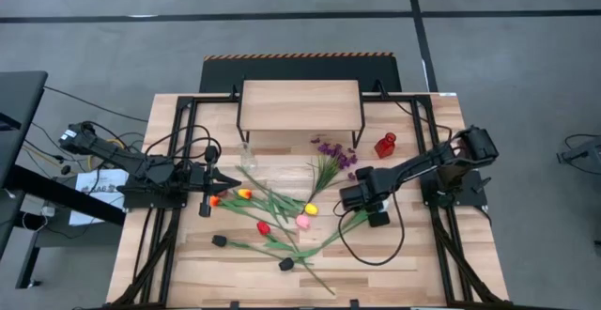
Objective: Pick and place flowers into a vace then onto a shelf
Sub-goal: Put the top white flower into the red vase
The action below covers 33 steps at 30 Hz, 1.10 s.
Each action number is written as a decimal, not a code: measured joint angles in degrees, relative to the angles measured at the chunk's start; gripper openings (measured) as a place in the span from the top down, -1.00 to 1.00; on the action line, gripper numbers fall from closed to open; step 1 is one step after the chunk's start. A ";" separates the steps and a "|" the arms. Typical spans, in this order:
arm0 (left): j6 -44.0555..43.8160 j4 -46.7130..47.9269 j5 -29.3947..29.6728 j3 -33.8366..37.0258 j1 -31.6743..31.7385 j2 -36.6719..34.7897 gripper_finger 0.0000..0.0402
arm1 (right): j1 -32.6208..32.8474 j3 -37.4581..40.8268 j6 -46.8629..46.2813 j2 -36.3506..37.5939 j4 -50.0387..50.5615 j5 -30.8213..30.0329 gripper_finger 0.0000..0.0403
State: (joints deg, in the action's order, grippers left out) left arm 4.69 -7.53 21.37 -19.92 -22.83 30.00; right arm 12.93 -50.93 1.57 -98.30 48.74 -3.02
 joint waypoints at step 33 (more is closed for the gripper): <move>-11.47 -8.06 -21.94 -19.04 13.19 38.24 1.00 | -0.59 -29.56 7.64 5.33 26.85 -12.60 0.99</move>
State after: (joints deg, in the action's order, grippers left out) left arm -6.78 -15.59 -0.57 -38.96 -9.64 68.23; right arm 12.34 -80.49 9.21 -92.97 75.59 -15.62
